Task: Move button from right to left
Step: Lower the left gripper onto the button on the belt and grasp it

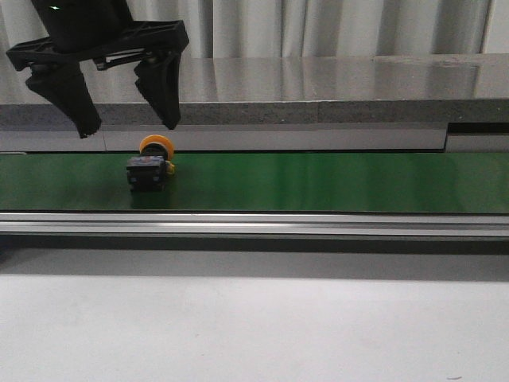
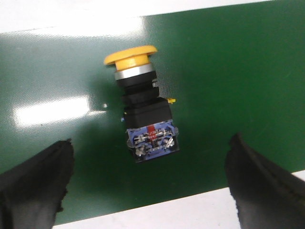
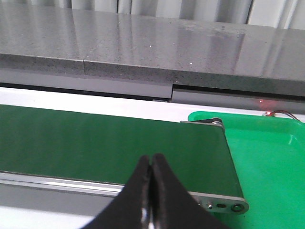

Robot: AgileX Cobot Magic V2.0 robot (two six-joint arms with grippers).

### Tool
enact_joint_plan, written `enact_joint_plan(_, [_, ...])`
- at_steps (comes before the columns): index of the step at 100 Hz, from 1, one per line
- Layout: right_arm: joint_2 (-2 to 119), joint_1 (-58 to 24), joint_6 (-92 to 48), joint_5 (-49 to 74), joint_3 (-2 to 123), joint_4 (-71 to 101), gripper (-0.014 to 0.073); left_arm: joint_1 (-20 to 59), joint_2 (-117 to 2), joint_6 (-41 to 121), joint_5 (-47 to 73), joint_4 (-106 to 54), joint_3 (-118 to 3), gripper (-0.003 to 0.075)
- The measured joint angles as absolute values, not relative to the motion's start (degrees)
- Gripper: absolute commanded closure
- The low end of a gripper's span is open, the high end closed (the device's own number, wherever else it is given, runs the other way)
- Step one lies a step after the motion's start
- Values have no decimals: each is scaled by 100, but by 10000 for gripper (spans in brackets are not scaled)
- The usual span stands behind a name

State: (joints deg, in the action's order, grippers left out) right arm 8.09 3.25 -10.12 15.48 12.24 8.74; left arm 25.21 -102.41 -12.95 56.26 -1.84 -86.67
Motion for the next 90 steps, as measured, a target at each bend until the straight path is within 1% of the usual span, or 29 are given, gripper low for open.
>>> enact_joint_plan(15, [809, 325, -1012, 1548, 1224, 874, 661, 2493, -10422, -1558, 5804, 348, -8671, 103])
enact_joint_plan(55, [809, 325, -1012, 1548, 1224, 874, 661, 2301, -10897, -1610, 5597, 278, -8679, 104])
enact_joint_plan(60, [809, 325, -1012, 1548, 1224, 874, 661, 2227, -10978, -1610, 5597, 276, -8679, 116])
enact_joint_plan(67, [809, 325, -1012, 1548, 1224, 874, 661, 2133, -11048, -1610, 5597, 265, -8679, 184])
enact_joint_plan(74, [809, 325, -1012, 1548, 1224, 874, 661, 2088, -11060, -1610, 5597, 265, -8693, 299])
enact_joint_plan(79, [809, 325, -1012, 1548, 1224, 874, 661, 2068, -11060, -1610, 5597, 265, -8727, 395])
enact_joint_plan(86, [809, 325, -1012, 1548, 1224, 874, 661, 2059, -11060, -1610, 5597, 265, -8736, 490])
enact_joint_plan(90, [809, 325, -1012, 1548, 1224, 874, 661, 2059, -11060, -1610, 5597, 265, -8736, 523])
